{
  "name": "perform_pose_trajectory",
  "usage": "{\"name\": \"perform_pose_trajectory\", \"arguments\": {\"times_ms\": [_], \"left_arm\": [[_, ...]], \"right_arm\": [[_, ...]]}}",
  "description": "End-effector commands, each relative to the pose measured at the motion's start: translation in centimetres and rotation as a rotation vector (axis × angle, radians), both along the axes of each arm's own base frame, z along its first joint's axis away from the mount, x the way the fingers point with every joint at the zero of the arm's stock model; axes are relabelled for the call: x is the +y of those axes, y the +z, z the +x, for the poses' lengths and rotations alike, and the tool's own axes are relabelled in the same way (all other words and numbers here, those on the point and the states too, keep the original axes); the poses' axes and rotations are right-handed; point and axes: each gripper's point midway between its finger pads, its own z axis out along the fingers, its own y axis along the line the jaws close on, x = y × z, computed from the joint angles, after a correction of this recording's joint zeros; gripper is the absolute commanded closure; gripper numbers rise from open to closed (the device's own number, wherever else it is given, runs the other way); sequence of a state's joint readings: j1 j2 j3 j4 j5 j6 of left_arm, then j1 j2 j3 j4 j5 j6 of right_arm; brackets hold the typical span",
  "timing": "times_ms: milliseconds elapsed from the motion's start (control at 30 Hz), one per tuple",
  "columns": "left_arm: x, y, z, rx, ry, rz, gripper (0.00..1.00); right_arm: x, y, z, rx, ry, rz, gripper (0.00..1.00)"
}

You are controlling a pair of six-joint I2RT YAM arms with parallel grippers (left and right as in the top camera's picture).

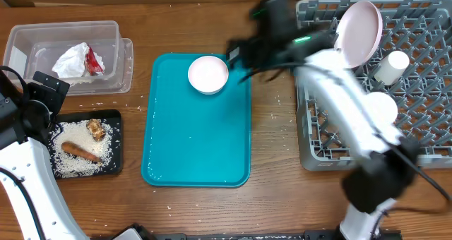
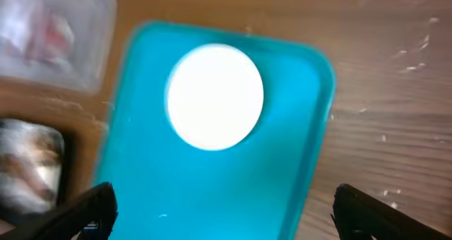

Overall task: Sort waste into correct bins and load items into the dishwasher
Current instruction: 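Move the right gripper to the small white bowl and pinch its rim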

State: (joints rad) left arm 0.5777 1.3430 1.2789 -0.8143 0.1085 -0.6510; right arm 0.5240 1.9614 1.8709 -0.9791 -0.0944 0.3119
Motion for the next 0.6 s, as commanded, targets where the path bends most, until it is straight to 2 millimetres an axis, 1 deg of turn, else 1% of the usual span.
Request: {"name": "perform_pose_trajectory", "arguments": {"times_ms": [0, 67, 133, 200, 267, 467, 533, 567], "left_arm": [[0.4, 0.0, 0.0, 0.009, -0.001, 0.017, 0.00], [0.4, 0.0, 0.0, 0.009, -0.001, 0.017, 0.00], [0.4, 0.0, 0.0, 0.008, -0.001, 0.017, 0.00], [0.4, 0.0, 0.0, 0.009, -0.001, 0.017, 0.00], [0.4, 0.0, 0.0, 0.009, -0.001, 0.017, 0.00], [0.4, 0.0, 0.0, 0.009, -0.001, 0.017, 0.00], [0.4, 0.0, 0.0, 0.009, -0.001, 0.017, 0.00], [0.4, 0.0, 0.0, 0.009, -0.001, 0.017, 0.00]], "right_arm": [[0.9, -5.8, 1.5, -0.079, -0.127, -0.261, 0.00], [1.2, -9.6, 1.4, -0.050, -0.267, -0.310, 0.00], [1.4, -11.6, 1.1, -0.005, -0.321, -0.294, 0.00], [2.4, -13.0, 0.9, 0.041, -0.313, -0.253, 0.00], [2.6, -13.3, 0.8, 0.051, -0.308, -0.245, 0.00], [2.7, -13.1, 1.0, 0.039, -0.310, -0.245, 0.00], [2.7, -12.6, 1.0, 0.038, -0.310, -0.243, 0.04], [2.6, -11.7, 0.9, 0.034, -0.311, -0.240, 0.06]]}}
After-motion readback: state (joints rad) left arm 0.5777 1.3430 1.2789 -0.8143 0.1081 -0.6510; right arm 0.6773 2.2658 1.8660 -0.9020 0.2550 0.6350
